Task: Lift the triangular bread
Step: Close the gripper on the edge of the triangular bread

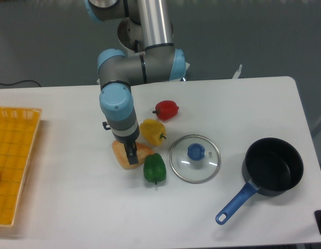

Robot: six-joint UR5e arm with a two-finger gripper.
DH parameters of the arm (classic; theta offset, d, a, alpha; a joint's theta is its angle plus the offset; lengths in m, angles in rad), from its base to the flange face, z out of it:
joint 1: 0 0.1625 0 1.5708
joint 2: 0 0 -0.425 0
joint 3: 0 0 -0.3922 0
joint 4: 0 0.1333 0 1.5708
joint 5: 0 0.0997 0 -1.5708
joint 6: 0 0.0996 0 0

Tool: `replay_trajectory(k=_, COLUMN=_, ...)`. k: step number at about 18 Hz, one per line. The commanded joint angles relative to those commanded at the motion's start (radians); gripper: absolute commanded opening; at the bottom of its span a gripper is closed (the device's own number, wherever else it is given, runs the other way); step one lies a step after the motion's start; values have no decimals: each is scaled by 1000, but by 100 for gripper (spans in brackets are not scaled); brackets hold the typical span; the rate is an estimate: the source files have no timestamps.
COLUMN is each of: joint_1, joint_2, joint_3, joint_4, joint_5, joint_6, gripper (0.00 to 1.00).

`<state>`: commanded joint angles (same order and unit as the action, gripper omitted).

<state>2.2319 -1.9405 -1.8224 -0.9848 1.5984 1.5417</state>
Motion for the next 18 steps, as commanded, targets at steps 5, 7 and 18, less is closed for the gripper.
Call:
replay_trajectory(k=5, joint_1=-3, joint_2=-9, joint_3=-2, joint_4=0, joint_5=3, joint_6=2, gripper=89)
replay_trajectory(k=7, joint_1=-5, joint_2=-12, joint_3=-2, joint_4=5, joint_5=3, joint_6=2, gripper=88)
replay_trajectory(k=18, joint_1=-9, joint_2=-20, joint_3=-17, joint_4=15, joint_5=9, joint_6=2, gripper=84)
